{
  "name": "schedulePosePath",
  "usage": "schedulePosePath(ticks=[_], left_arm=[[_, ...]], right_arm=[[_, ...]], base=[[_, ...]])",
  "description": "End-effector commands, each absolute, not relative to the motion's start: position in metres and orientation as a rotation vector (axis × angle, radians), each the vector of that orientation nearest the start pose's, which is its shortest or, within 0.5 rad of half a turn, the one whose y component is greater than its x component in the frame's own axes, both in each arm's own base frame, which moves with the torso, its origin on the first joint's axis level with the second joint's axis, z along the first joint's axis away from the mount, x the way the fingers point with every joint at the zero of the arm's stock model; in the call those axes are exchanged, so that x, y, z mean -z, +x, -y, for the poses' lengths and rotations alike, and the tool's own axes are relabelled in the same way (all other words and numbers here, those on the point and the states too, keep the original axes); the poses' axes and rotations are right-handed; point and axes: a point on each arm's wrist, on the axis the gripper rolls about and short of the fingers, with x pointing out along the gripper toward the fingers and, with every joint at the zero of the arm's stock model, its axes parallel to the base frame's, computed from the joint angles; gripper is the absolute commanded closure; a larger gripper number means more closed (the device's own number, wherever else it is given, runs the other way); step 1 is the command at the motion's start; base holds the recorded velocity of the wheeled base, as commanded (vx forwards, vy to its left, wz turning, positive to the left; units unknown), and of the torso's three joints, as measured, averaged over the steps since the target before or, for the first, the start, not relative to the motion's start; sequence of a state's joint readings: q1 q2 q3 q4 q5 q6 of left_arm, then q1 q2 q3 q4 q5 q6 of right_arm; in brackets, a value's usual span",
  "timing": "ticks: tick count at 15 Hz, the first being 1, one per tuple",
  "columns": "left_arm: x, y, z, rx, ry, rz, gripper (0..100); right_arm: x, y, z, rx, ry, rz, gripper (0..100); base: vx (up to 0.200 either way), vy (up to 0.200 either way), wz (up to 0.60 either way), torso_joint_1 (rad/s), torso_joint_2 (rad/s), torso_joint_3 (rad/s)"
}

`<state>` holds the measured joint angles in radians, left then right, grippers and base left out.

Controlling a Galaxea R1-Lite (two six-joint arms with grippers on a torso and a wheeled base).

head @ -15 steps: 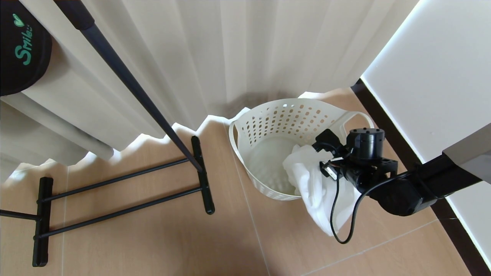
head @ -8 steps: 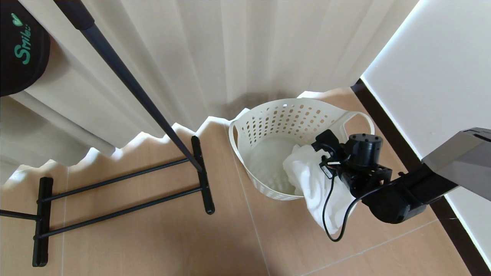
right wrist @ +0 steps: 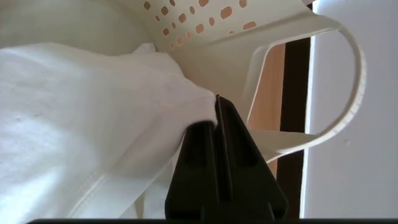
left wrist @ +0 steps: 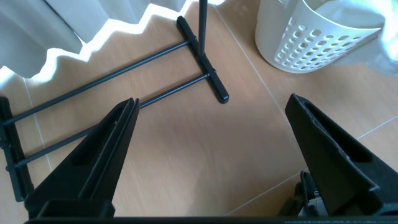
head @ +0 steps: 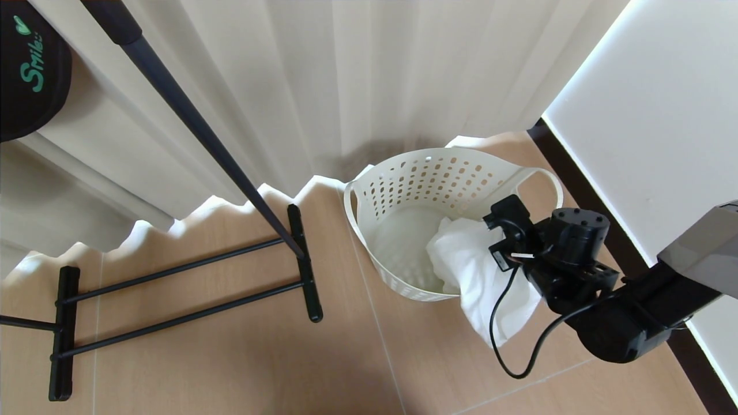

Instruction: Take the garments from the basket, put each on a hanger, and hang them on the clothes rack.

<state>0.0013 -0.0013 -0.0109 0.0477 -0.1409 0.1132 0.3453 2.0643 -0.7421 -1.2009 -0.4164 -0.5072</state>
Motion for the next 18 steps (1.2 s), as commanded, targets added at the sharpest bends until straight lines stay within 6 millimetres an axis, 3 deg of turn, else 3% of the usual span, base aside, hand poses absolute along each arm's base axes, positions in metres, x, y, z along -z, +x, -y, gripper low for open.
schedulePosePath(ticks=[1, 4, 5, 6, 9, 11, 12, 18], left_arm=[[-0.074, -0.024, 0.003, 0.142, 0.111, -0.029, 0], [-0.074, -0.024, 0.003, 0.142, 0.111, -0.029, 0], [-0.074, -0.024, 0.003, 0.142, 0.111, -0.029, 0], [-0.074, -0.024, 0.003, 0.143, 0.112, -0.029, 0], [-0.074, -0.024, 0.003, 0.143, 0.112, -0.029, 0], [-0.074, -0.024, 0.003, 0.143, 0.112, -0.029, 0], [-0.074, -0.024, 0.003, 0.145, 0.112, -0.029, 0], [-0.074, -0.024, 0.003, 0.144, 0.111, -0.027, 0]], right_arm=[[-0.141, 0.306, -0.108, 0.04, -0.464, -0.031, 100], [-0.196, 0.265, -0.109, 0.013, -0.377, 0.103, 100], [-0.206, 0.256, -0.109, 0.005, -0.371, 0.117, 100], [-0.227, 0.241, -0.112, -0.024, -0.353, 0.153, 100], [-0.268, 0.208, -0.126, -0.12, -0.308, 0.236, 100], [-0.271, 0.194, -0.128, -0.158, -0.286, 0.253, 100], [-0.264, 0.189, -0.127, -0.181, -0.245, 0.224, 100], [-0.26, 0.19, -0.127, -0.174, -0.236, 0.215, 100]], base=[[0.0, 0.0, 0.0, 0.0, 0.0, 0.0], [0.0, 0.0, 0.0, 0.0, 0.0, 0.0], [0.0, 0.0, 0.0, 0.0, 0.0, 0.0], [0.0, 0.0, 0.0, 0.0, 0.0, 0.0], [0.0, 0.0, 0.0, 0.0, 0.0, 0.0], [0.0, 0.0, 0.0, 0.0, 0.0, 0.0], [0.0, 0.0, 0.0, 0.0, 0.0, 0.0], [0.0, 0.0, 0.0, 0.002, 0.0, 0.009]])
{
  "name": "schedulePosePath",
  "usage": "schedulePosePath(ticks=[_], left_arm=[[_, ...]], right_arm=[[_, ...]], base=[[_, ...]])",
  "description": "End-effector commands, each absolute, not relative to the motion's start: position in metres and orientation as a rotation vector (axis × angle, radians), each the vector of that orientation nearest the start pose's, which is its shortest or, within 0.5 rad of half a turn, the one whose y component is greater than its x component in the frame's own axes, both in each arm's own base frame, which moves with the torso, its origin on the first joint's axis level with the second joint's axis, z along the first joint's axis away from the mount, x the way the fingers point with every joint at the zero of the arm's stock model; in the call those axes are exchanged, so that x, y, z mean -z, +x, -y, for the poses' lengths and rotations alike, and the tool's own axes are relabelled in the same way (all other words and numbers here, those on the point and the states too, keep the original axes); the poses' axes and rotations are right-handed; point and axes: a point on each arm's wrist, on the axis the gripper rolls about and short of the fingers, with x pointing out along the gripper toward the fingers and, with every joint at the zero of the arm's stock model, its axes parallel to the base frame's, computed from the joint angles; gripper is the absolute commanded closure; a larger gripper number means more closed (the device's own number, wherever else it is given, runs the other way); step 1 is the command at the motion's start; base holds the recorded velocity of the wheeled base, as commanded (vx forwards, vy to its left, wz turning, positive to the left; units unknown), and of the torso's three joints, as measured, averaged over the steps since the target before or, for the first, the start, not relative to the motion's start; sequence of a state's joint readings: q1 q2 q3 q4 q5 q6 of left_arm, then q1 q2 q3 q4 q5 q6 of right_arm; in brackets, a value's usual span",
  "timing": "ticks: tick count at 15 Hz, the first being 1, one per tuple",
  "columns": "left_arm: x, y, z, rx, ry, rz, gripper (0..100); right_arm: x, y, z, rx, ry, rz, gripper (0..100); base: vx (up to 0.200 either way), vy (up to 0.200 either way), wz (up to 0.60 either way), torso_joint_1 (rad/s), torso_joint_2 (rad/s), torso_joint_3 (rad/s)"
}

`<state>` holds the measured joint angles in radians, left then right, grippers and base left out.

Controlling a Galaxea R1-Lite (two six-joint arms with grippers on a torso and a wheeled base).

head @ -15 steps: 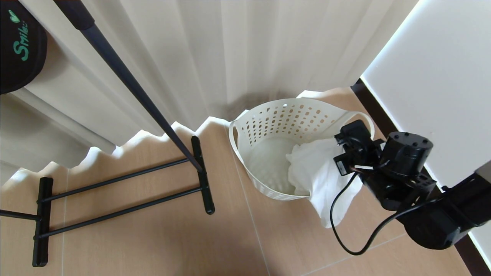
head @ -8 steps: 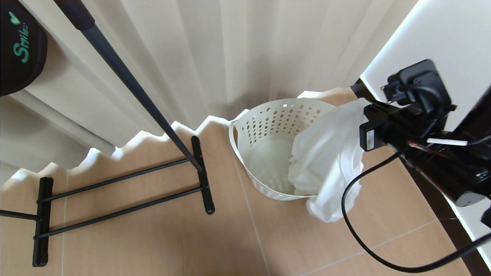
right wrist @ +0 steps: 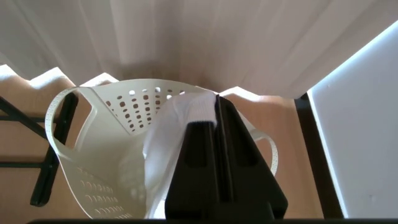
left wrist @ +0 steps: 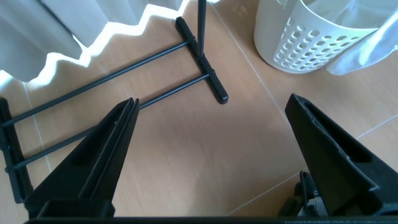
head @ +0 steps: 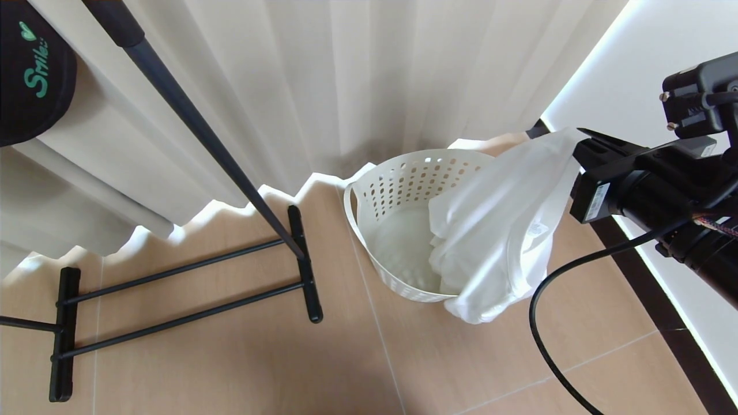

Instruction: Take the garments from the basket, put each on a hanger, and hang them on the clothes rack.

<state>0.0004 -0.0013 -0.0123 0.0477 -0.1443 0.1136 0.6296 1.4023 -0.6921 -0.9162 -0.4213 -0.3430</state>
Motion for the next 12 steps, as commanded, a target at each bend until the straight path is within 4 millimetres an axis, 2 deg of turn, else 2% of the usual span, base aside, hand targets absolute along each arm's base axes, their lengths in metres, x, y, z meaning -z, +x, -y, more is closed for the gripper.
schedulePosePath(ticks=[1, 10, 12], left_arm=[[-0.0736, -0.0239, 0.0033, 0.145, 0.111, -0.029, 0], [-0.0736, -0.0239, 0.0032, 0.143, 0.108, -0.029, 0], [-0.0736, -0.0239, 0.0032, 0.143, 0.108, -0.029, 0]], right_arm=[[-0.2603, 0.1904, -0.1271, -0.172, -0.235, 0.216, 100], [-0.2585, 0.192, -0.1212, -0.187, -0.232, 0.22, 100], [-0.2574, 0.1935, -0.1202, -0.182, -0.23, 0.215, 100]], base=[[0.0, 0.0, 0.0, 0.007, 0.0, 0.119], [0.0, 0.0, 0.0, 0.001, 0.0, 0.184], [0.0, 0.0, 0.0, -0.01, -0.23, -0.058]])
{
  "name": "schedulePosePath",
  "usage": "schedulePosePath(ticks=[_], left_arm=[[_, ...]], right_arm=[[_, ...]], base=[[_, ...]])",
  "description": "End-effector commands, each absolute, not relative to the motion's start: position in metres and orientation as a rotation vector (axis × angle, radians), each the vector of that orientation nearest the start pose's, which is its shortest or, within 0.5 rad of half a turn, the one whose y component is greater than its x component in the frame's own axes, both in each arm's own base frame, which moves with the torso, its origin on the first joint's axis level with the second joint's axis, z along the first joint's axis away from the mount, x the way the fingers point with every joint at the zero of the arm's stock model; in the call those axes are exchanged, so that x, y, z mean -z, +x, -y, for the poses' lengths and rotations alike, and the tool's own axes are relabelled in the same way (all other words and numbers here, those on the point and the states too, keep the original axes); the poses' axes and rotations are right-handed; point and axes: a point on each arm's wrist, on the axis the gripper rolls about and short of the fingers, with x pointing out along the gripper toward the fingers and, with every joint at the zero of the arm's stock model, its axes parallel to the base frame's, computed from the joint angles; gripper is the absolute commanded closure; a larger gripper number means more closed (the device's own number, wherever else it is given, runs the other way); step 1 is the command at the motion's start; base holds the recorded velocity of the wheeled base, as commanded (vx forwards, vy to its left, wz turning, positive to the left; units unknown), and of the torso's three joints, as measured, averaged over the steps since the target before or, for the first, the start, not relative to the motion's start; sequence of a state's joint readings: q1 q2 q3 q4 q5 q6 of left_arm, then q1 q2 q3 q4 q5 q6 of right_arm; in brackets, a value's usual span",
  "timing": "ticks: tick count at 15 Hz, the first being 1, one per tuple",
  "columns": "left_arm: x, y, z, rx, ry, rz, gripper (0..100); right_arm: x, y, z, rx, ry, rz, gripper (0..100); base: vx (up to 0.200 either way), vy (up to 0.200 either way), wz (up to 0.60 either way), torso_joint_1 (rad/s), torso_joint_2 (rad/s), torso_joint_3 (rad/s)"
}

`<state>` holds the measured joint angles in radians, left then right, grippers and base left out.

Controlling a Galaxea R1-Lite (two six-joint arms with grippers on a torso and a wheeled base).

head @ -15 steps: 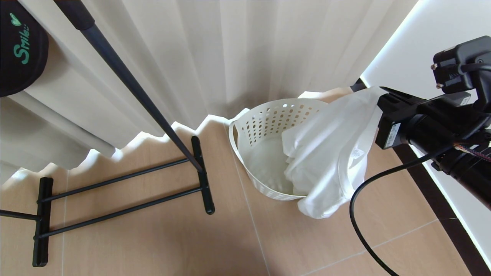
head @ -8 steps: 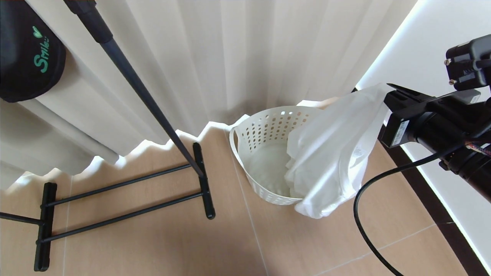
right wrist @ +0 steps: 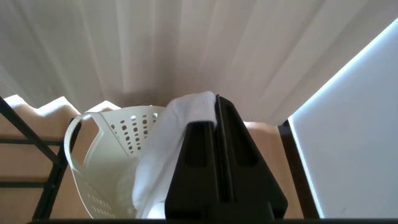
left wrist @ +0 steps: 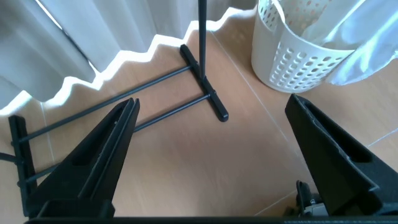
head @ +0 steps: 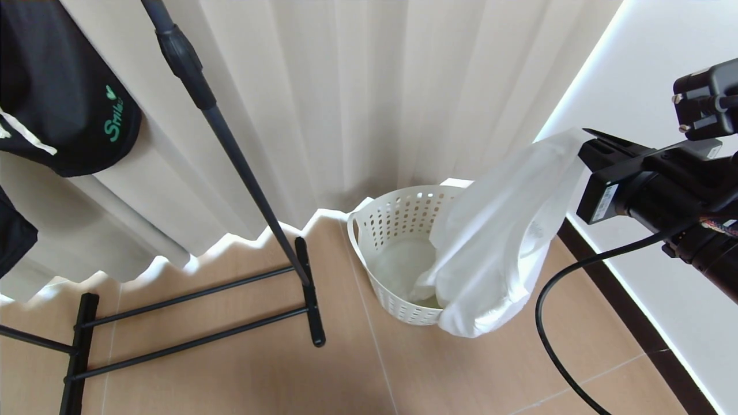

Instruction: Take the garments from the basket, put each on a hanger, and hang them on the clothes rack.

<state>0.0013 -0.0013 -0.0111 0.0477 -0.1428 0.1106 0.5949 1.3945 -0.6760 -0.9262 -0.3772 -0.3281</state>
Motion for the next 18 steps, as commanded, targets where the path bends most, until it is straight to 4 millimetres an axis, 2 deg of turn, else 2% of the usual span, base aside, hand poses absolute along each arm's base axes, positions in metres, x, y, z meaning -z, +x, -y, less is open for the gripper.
schedulePosePath(ticks=[1, 8, 18], left_arm=[[-0.0736, -0.0239, 0.0032, 0.143, 0.108, -0.029, 0], [-0.074, -0.024, 0.0032, 0.143, 0.108, -0.027, 0], [-0.0736, -0.0239, 0.0032, 0.143, 0.108, -0.029, 0]], right_arm=[[-0.2562, 0.1945, -0.1192, -0.178, -0.233, 0.211, 100], [-0.2553, 0.1946, -0.1188, -0.177, -0.235, 0.208, 100], [-0.2534, 0.1958, -0.118, -0.175, -0.239, 0.201, 100]], base=[[0.0, 0.0, 0.0, -0.012, -0.35, -0.149], [0.0, 0.0, 0.0, 0.034, -0.44, -0.189], [0.0, 0.0, 0.0, 0.136, -0.5, -0.186]])
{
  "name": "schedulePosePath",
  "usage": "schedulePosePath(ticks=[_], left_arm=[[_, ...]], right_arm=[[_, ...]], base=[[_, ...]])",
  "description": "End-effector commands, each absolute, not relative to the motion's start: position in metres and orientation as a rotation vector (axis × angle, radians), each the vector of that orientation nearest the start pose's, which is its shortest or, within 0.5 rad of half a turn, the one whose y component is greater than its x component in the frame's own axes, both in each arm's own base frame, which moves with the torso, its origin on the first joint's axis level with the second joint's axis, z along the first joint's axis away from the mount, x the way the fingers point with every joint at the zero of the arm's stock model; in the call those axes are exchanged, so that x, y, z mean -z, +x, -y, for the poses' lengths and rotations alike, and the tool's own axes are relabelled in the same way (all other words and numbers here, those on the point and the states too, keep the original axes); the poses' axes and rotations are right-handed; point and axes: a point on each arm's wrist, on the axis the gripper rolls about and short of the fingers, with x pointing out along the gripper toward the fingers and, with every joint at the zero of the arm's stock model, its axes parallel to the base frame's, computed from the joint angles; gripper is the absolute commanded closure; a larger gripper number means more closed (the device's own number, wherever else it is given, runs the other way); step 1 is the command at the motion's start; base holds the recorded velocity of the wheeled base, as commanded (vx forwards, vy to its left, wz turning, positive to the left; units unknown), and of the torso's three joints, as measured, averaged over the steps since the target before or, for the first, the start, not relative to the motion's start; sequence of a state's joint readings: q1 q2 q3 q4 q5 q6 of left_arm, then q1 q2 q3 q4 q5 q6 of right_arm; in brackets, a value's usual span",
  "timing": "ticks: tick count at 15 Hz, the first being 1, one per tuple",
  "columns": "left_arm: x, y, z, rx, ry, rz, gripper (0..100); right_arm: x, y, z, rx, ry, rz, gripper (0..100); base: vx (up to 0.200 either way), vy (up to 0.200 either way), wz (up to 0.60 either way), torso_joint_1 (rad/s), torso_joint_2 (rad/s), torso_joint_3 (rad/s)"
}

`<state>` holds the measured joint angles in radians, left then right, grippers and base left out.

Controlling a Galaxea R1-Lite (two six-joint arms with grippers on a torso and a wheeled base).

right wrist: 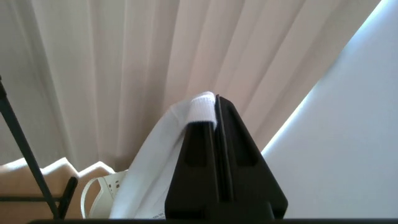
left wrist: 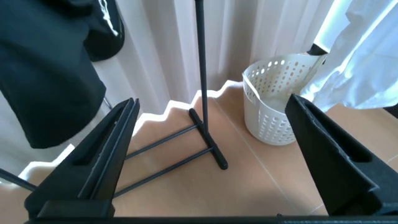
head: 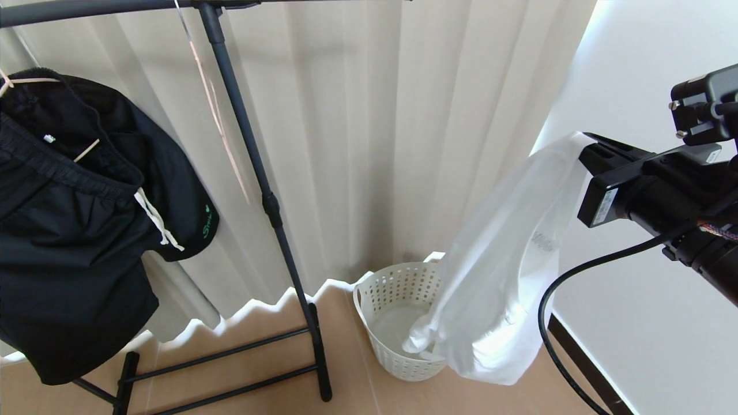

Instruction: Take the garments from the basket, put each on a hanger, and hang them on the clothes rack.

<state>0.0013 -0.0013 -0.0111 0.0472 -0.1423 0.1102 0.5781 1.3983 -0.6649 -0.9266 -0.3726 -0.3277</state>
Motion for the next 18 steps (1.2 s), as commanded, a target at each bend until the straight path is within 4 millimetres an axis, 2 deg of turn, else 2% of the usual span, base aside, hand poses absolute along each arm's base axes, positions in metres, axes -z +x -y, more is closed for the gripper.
schedulePosePath(ticks=[1, 6, 10, 15, 18], left_arm=[[-0.0736, -0.0239, 0.0032, 0.143, 0.108, -0.029, 0], [-0.0736, -0.0239, 0.0032, 0.143, 0.108, -0.029, 0], [-0.074, -0.024, 0.0032, 0.144, 0.108, -0.027, 0], [-0.0736, -0.0239, 0.0032, 0.143, 0.108, -0.029, 0], [-0.074, -0.024, 0.0032, 0.144, 0.108, -0.027, 0]], right_arm=[[-0.2529, 0.1957, -0.118, -0.175, -0.24, 0.2, 100], [-0.2521, 0.196, -0.1182, -0.177, -0.241, 0.197, 100], [-0.2505, 0.1953, -0.118, -0.187, -0.243, 0.195, 100], [-0.2517, 0.1956, -0.1179, -0.189, -0.242, 0.199, 100], [-0.2518, 0.2023, -0.1094, -0.165, -0.25, 0.196, 100]], base=[[0.0, 0.0, 0.0, 0.173, -0.52, -0.315], [0.0, 0.0, 0.0, 0.21, -0.56, -0.336], [0.0, 0.0, 0.0, 0.233, -0.59, -0.179], [0.0, 0.0, 0.0, 0.073, -0.17, 0.086], [0.0, 0.0, 0.0, 0.032, -0.07, 0.133]])
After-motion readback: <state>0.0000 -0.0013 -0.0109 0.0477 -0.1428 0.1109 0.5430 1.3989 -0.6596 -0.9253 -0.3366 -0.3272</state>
